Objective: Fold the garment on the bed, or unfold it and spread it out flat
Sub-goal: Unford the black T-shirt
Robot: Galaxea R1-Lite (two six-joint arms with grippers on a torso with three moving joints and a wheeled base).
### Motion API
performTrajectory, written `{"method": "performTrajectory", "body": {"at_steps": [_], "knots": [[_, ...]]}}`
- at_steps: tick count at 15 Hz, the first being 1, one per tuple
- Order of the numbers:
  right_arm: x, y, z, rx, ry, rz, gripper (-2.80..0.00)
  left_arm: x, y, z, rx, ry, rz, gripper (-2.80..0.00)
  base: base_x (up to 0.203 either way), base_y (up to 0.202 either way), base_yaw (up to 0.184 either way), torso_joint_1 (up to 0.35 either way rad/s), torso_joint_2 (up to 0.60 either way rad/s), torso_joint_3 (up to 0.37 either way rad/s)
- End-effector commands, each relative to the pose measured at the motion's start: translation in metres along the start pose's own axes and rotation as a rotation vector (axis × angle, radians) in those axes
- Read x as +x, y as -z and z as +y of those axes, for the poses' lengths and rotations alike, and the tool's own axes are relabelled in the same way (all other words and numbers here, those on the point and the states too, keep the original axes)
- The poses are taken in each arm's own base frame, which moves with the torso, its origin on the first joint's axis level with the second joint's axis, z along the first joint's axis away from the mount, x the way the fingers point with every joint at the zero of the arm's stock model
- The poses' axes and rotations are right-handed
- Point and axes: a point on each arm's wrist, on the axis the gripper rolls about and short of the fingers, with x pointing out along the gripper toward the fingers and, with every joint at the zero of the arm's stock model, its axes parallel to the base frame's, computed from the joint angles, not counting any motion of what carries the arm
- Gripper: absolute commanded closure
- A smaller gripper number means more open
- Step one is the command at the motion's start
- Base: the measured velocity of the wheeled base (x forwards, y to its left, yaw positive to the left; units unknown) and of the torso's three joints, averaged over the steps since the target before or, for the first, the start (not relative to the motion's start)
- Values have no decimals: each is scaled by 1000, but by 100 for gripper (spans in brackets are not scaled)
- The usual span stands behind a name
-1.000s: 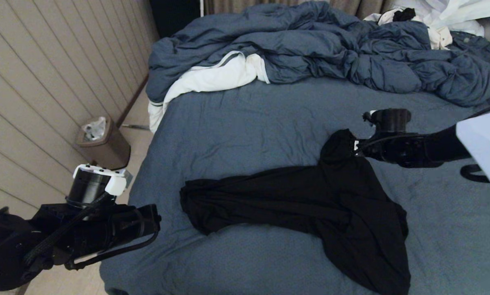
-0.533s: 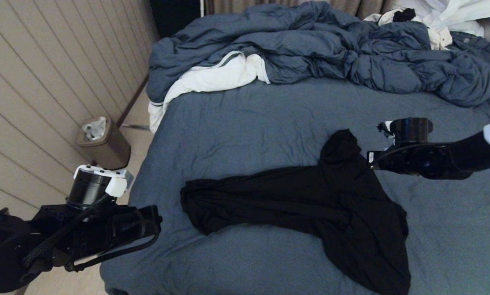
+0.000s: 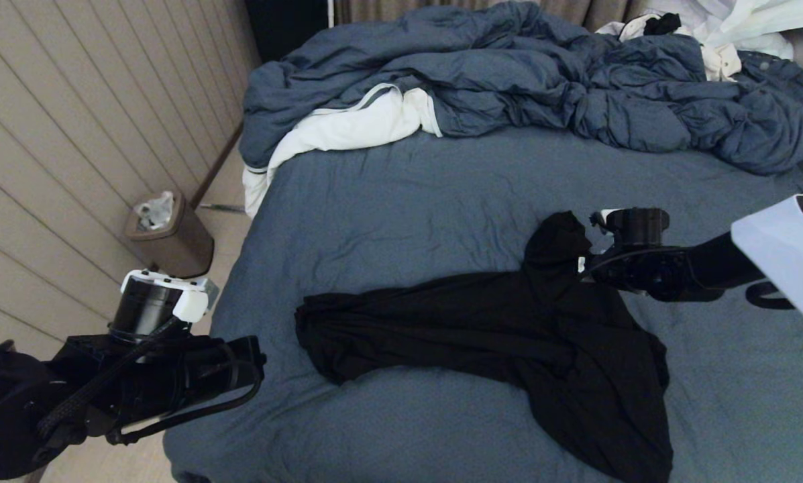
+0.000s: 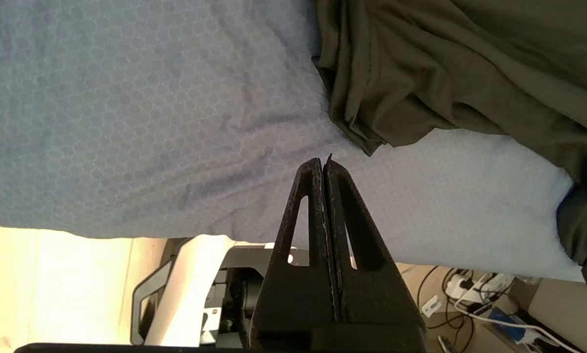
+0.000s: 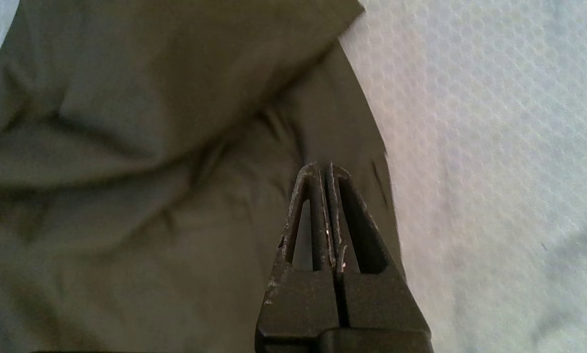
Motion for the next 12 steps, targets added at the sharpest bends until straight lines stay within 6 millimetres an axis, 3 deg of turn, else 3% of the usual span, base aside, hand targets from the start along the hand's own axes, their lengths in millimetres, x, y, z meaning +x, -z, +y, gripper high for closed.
{"method": "performTrajectory", "body": {"at_steps": [1,5,12], "knots": [[12,9,15,-13,-16,12,0,1,0,0,-4,0,-1,0,0,0,0,0,0,0],[25,5,27,-11,7,-22,0,1,0,0,-5,0,-1,0,0,0,0,0,0,0],[42,5,79,-64,82,-219,0,3,-1,-1,-20,13,-20,0,0,0,0,0,0,0]]}}
